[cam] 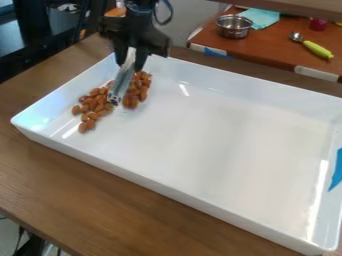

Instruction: Sweep into pile

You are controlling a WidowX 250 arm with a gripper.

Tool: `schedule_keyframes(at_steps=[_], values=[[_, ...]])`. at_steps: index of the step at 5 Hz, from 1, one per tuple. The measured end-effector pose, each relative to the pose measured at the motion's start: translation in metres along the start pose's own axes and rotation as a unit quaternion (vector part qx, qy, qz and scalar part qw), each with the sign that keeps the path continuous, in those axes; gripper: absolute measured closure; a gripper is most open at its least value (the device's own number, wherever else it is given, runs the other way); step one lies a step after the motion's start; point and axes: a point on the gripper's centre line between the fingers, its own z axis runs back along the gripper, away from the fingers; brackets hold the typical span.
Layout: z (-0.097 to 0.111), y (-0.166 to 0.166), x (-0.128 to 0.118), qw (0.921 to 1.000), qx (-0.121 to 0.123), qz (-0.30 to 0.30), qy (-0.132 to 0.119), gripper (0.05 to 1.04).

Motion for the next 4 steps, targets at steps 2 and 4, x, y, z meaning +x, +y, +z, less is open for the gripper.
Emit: schedule_keyframes(at_steps=[2, 4], values=[[0.018, -0.018, -0.02, 0.9939, -0.088, -0.024, 0.062, 0.746], [0.072, -0.093, -0.052, 0.9864, -0.132, -0.042, 0.088, 0.746]])
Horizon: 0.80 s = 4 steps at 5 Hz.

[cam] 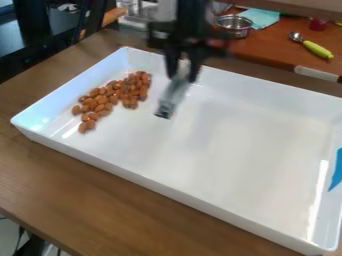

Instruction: Sweep into pile

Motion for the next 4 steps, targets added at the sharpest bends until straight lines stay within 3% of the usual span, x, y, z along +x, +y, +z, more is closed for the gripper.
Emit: schedule_keyframes(at_steps=[2, 3, 4], values=[[-0.009, -0.091, -0.018, 0.9997, 0.004, -0.02, -0.013, 0.747], [-0.017, -0.142, -0.026, 0.9996, 0.004, -0.025, -0.015, 0.703], [-0.038, -0.179, -0.042, 0.9995, -0.024, -0.021, -0.001, 0.399]])
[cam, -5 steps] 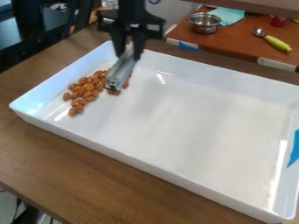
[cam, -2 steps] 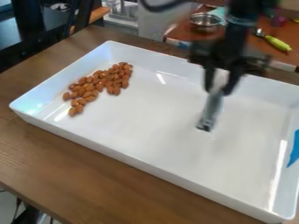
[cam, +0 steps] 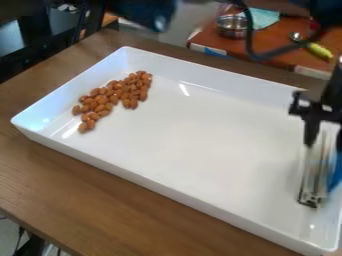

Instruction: Sweep into pile

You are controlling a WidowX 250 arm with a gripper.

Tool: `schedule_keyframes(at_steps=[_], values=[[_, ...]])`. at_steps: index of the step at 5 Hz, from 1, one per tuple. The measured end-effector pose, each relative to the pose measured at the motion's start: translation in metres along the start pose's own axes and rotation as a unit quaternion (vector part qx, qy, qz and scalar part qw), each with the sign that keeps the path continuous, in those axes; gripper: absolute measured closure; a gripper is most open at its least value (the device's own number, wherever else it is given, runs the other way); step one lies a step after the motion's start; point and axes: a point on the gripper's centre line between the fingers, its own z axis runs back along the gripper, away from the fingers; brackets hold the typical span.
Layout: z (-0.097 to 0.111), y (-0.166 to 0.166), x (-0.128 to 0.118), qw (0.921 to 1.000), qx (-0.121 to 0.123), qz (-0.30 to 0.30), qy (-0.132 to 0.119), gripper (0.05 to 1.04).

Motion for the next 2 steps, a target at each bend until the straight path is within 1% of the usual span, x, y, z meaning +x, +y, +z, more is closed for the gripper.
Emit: schedule_keyframes(at_steps=[1, 2], values=[[-0.001, -0.005, 0.004, 0.9997, -0.019, 0.012, -0.007, 0.133], [0.011, 0.001, 0.0, 0.9984, -0.042, 0.023, 0.029, 0.081]])
